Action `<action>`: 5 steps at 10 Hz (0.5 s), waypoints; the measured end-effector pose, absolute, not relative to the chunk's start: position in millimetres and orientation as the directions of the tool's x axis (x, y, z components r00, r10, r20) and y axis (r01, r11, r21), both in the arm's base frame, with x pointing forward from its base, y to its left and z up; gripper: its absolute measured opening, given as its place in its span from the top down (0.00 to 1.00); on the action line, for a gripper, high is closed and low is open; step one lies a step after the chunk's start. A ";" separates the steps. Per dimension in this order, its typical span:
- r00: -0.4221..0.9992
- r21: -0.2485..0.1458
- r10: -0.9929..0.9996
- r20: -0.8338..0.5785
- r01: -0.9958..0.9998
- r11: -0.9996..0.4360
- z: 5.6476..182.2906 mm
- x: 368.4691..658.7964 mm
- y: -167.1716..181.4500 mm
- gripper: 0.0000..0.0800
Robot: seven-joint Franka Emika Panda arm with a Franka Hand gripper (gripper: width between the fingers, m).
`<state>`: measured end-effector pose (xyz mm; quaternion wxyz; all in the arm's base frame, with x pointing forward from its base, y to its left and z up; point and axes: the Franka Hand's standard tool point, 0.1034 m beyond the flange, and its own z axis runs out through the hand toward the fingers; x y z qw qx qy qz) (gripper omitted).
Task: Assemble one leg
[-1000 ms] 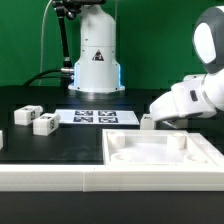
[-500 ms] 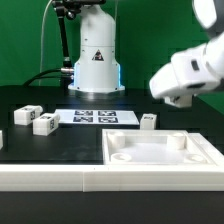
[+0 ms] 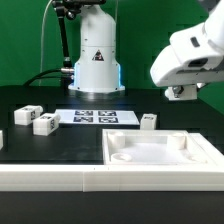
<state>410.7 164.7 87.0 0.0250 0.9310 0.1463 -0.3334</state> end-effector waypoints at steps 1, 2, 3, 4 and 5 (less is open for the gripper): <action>0.785 -0.072 0.297 -0.543 0.308 -0.949 86.4 428.3 160.9 0.64; 0.825 -0.072 0.302 -0.478 0.305 -0.949 98.3 444.9 155.1 0.64; 0.858 -0.073 0.309 -0.411 0.307 -0.949 110.5 457.9 150.3 0.64; 0.875 -0.074 0.313 -0.369 0.308 -0.949 121.9 468.1 145.1 0.64; 0.911 -0.065 0.315 -0.265 0.309 -0.949 119.2 477.4 146.7 0.64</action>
Offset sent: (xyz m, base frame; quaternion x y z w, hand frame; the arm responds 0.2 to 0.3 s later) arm 0.0420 -0.0203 0.0485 0.0180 0.1140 -0.0151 0.9932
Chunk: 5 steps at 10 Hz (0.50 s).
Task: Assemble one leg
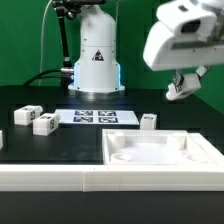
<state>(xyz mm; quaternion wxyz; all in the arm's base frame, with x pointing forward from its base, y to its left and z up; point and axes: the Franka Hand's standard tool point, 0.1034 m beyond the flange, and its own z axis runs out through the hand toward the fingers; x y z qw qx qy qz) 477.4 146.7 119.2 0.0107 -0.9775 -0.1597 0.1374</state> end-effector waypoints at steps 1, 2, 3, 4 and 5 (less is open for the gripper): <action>0.927 -0.058 0.317 -0.203 0.311 -0.949 116.7 474.9 145.7 0.64; 0.937 -0.052 0.316 -0.149 0.311 -0.949 116.8 477.5 145.4 0.64; 0.947 -0.046 0.315 -0.068 0.312 -0.949 116.4 482.5 145.9 0.64; 0.948 -0.039 0.319 0.011 0.319 -0.947 115.9 485.3 144.8 0.64; 0.938 -0.032 0.335 0.084 0.339 -0.940 118.5 495.4 139.6 0.64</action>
Offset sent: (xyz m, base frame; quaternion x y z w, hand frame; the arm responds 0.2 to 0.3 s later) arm 0.0000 0.0000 0.0000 0.0000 0.1938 0.0000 0.9810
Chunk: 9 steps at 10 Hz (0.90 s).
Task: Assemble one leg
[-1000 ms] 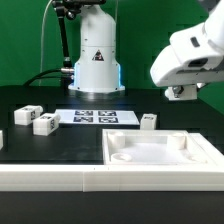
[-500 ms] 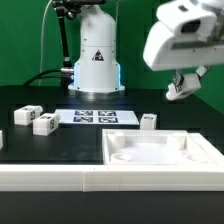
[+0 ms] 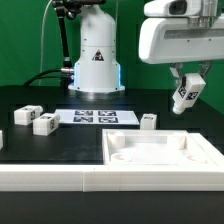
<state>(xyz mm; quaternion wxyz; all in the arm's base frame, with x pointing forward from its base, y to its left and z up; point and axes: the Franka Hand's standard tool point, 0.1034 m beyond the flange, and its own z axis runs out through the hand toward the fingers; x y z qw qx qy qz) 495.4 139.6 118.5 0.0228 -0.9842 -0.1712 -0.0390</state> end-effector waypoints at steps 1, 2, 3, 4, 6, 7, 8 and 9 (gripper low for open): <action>0.935 -0.026 0.332 0.126 0.337 -0.941 124.7 507.4 134.2 0.64; 0.917 -0.009 0.332 0.222 0.342 -0.940 135.1 526.4 128.6 0.64; 0.904 0.003 0.337 0.262 0.348 -0.937 140.7 536.2 122.4 0.64; 0.872 0.025 0.331 0.360 0.345 -0.938 151.1 550.3 116.6 0.64; 0.843 0.041 0.327 0.428 0.343 -0.939 140.0 539.0 113.2 0.64; 0.841 0.042 0.326 0.432 0.342 -0.939 142.8 541.7 113.4 0.64; 0.841 0.042 0.325 0.432 0.341 -0.939 142.1 541.9 113.0 0.64; 0.850 0.036 0.312 0.424 0.328 -0.944 141.2 548.2 110.1 0.64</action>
Offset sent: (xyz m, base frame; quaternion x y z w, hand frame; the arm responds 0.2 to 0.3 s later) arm 0.0333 -0.0162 0.0317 -0.0004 0.1783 -0.0036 0.9840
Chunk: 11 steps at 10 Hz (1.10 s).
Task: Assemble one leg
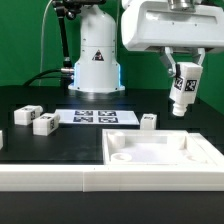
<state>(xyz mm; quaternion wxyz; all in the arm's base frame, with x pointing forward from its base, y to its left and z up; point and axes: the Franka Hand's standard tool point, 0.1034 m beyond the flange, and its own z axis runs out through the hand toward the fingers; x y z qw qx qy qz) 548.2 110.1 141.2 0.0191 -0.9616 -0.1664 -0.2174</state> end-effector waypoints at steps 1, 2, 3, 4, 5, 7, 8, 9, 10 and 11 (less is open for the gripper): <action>0.856 0.030 0.307 0.417 0.324 -0.946 145.3 562.4 110.9 0.64; 0.853 0.028 0.303 0.425 0.322 -0.946 150.0 579.1 113.6 0.64; 0.850 0.026 0.299 0.435 0.320 -0.947 148.8 592.4 115.3 0.64; 0.845 0.025 0.295 0.446 0.317 -0.948 142.8 603.3 115.9 0.64; 0.836 0.029 0.294 0.464 0.318 -0.948 134.7 611.8 116.2 0.64; 0.834 0.029 0.294 0.468 0.318 -0.948 133.6 612.1 116.4 0.64; 0.821 0.035 0.290 0.492 0.314 -0.949 133.2 613.5 115.4 0.64; 0.823 0.035 0.291 0.488 0.315 -0.948 130.4 611.5 115.1 0.64; 0.829 0.034 0.294 0.475 0.317 -0.948 122.4 605.2 112.8 0.64; 0.834 0.033 0.293 0.467 0.315 -0.949 115.3 605.1 110.8 0.64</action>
Offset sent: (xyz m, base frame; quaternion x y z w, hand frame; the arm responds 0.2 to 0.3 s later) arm 0.0498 0.0046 -0.0115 0.0030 0.0432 0.0121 0.9990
